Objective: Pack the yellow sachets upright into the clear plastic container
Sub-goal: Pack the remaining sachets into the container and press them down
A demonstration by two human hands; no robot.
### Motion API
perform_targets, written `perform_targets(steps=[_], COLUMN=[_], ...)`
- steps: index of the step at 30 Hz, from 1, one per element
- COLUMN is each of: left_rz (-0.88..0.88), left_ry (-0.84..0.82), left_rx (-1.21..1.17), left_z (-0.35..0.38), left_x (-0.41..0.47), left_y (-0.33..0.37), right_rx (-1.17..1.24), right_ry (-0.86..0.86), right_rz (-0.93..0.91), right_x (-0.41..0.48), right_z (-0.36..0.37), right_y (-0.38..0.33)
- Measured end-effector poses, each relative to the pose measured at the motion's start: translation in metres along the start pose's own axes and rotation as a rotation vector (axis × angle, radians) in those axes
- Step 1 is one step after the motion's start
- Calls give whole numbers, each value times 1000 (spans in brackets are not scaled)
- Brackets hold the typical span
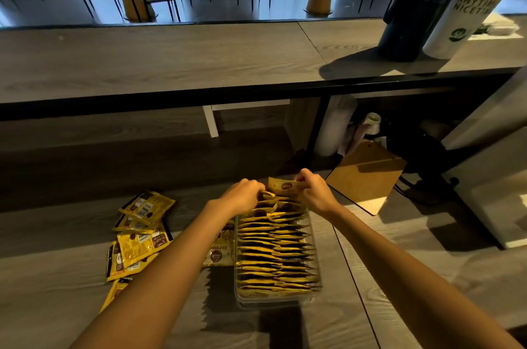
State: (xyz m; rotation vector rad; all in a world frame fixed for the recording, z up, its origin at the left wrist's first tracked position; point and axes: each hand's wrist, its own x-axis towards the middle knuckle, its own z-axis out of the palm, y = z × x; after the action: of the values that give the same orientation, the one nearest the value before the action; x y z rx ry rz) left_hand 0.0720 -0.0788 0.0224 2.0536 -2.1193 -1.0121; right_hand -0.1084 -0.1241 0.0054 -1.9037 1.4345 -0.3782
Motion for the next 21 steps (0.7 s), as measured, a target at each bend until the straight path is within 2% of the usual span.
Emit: perform_targets(steps=[5,11,15,21], left_rz=[-30,10,6,-58], left_ry=[92,96,62,3], left_rx=[48,112,100,-111], left_z=[6,6,7,7], left_x=[-1,-2,-3,-6], left_y=[-5,-7,-11,-14], right_rx=[-308,-310,-369,-300], right_ry=[-117,-205,-203,-201], right_rz=[27,-126,-147,-123], right_x=[0,3,5,-4], right_z=[2,2,2,4], right_y=[-2,-19,-17,-19])
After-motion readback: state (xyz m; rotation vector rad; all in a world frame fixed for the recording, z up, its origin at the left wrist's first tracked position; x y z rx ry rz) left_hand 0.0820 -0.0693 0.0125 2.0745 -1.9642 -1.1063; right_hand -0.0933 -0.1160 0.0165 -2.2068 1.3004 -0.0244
